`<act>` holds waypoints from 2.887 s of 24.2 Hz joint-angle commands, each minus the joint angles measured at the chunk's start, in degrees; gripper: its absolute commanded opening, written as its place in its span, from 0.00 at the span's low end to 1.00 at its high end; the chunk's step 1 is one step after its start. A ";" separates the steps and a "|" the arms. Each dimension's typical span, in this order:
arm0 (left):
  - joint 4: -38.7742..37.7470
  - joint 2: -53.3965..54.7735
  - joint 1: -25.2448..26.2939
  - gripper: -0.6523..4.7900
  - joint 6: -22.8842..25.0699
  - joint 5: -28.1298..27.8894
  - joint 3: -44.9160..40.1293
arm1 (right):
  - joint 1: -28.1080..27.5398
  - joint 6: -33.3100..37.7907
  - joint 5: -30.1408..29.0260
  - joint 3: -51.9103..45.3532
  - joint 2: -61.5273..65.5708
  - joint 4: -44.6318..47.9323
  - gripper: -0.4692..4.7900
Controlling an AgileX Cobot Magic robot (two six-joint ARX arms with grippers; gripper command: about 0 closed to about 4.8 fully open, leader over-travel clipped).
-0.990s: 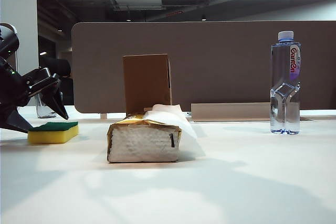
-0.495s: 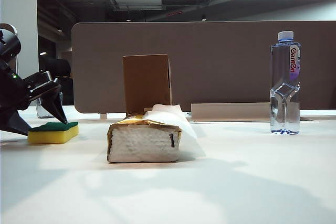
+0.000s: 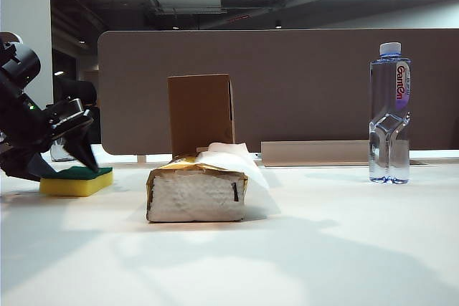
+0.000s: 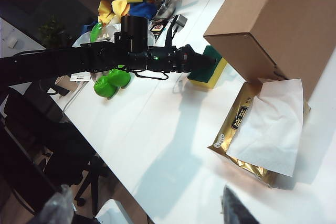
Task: Move the sponge from left to right to wipe the table, avoiding obstacles on the table, and finally reaching the bottle of mineral water.
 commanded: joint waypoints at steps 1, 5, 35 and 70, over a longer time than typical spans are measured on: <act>-2.38 0.33 0.33 0.67 0.22 -1.53 -0.17 | 0.00 -0.35 -0.13 0.24 -0.13 0.72 0.78; -3.34 0.35 0.28 0.50 2.45 -2.93 -0.17 | -0.02 -0.35 -0.11 0.24 -0.13 0.74 0.78; -18.21 -0.07 0.24 0.11 7.67 -5.09 -0.39 | 0.00 -0.33 0.31 0.24 -0.15 0.74 0.78; -15.76 -16.55 -2.23 0.11 7.63 -5.92 -21.16 | 0.02 -0.35 0.07 0.24 -0.17 0.76 0.78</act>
